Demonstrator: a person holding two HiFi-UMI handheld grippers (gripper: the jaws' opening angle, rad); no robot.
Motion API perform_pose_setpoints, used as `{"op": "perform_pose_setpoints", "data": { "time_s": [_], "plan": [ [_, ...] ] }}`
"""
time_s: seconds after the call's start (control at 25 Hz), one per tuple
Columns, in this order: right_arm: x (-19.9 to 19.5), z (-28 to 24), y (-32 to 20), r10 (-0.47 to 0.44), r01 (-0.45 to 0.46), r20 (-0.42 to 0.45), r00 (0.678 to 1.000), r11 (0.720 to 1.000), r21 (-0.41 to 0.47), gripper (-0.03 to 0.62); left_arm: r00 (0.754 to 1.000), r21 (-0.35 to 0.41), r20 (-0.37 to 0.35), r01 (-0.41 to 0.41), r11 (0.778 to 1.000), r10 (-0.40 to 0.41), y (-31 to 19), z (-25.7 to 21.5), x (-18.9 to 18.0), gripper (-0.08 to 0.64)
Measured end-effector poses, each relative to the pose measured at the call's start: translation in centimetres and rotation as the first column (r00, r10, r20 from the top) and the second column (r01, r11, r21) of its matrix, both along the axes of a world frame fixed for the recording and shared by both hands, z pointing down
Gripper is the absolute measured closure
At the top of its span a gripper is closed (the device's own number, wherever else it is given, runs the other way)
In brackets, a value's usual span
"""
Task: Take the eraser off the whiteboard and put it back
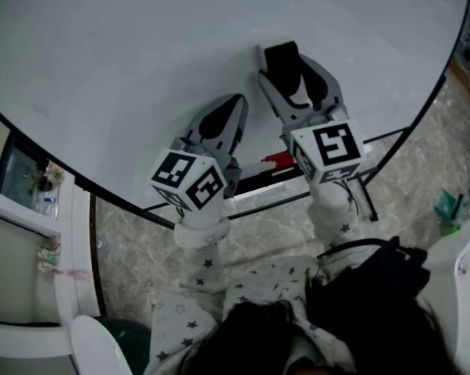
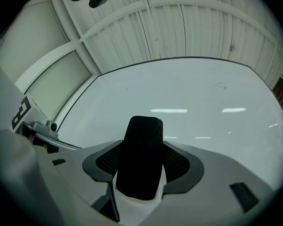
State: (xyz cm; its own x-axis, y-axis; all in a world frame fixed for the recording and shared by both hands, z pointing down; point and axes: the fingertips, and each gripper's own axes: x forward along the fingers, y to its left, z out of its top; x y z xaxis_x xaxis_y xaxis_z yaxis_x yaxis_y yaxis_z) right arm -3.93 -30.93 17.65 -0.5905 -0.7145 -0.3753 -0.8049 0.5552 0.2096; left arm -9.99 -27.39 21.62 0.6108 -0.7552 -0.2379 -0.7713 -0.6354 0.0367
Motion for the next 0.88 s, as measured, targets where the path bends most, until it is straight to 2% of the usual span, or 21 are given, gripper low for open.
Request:
{"op": "perform_pose_setpoints", "data": {
  "time_s": [0.48, 0.88],
  "plan": [
    [-0.42, -1.02, -0.16, 0.048, -0.047, -0.039, 0.998, 0.998, 0.04, 0.334, 1.0, 0.011, -0.004, -0.004, 1.0, 0.004, -0.29, -0.37, 0.46, 0.559],
    [-0.89, -0.69, -0.81, 0.086, -0.084, -0.058, 0.995, 0.996, 0.038, 0.334, 1.0, 0.012, -0.015, 0.0, 1.0, 0.0, -0.34, -0.31, 0.09, 0.56]
  ]
}}
